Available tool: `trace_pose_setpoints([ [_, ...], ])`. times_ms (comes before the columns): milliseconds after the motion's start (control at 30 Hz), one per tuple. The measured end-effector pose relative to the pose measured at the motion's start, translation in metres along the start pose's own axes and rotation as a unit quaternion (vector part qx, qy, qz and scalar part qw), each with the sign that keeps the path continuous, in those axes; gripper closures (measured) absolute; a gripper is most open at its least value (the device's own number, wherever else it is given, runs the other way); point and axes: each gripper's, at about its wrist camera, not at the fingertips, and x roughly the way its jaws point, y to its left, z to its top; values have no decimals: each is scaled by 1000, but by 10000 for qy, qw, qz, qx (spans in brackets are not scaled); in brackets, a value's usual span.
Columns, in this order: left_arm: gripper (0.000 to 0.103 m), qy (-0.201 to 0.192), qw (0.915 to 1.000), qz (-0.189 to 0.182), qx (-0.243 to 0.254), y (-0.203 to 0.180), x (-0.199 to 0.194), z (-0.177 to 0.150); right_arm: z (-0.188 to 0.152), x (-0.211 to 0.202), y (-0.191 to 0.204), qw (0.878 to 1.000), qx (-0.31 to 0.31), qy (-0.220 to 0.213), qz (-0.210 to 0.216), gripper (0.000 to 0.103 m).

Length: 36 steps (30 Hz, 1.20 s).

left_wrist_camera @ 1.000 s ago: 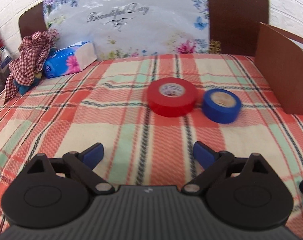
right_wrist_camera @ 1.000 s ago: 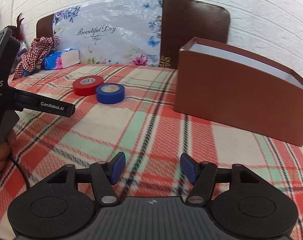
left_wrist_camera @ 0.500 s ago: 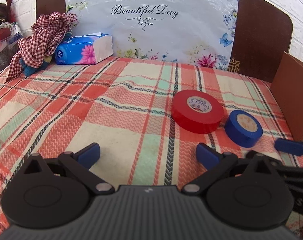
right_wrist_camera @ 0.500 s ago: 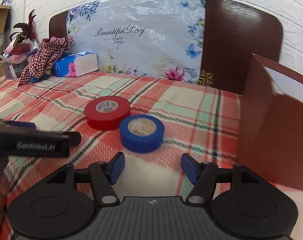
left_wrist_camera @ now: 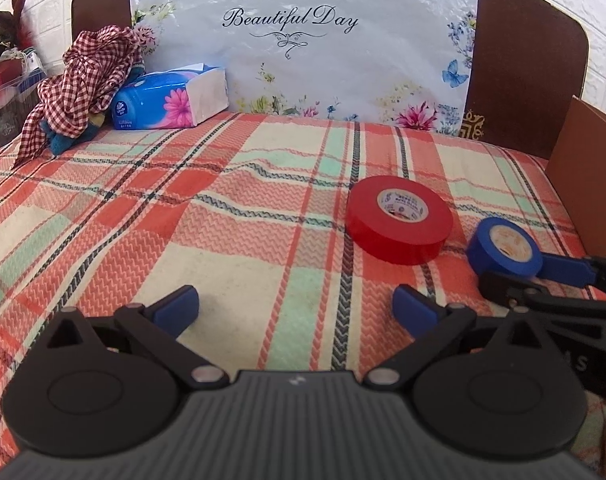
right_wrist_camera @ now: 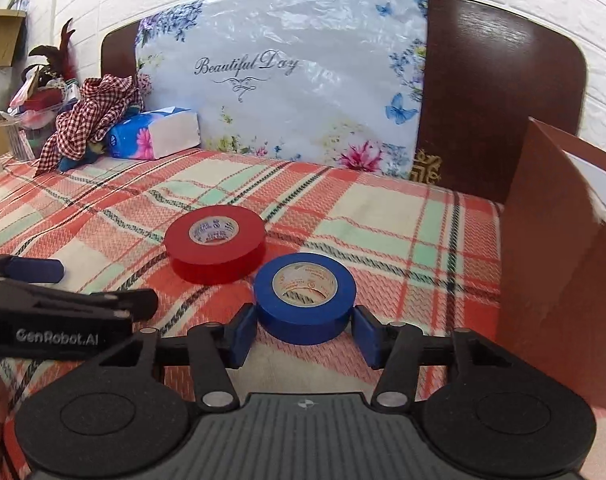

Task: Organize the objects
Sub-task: 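Grasp the blue tape roll with the right gripper and lift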

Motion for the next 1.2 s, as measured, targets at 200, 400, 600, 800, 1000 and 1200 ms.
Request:
trace_pose_setpoints([
  [200,0,12,10000,32,58,-2,1,0,-24,-36,-14,9997,164,86,-135,52],
  [400,0,10,9999,86,132,-5,0,-1,-65,-98,-40,9970,560,188,-502,51],
  [600,0,45,9995,199,245,-10,-4,-1,-102,-152,-64,9896,926,152,-1088,51],
  [800,5,457,9972,-592,65,-38,-39,-6,-106,-151,-69,9896,980,95,-1052,42],
  [1000,20,744,9669,-2245,961,-126,-95,-8,-107,-152,-69,9904,977,23,-980,40],
  [1200,39,1231,9431,-2733,1442,-180,-103,-20,-109,-153,-73,9904,1070,-26,-878,38],
])
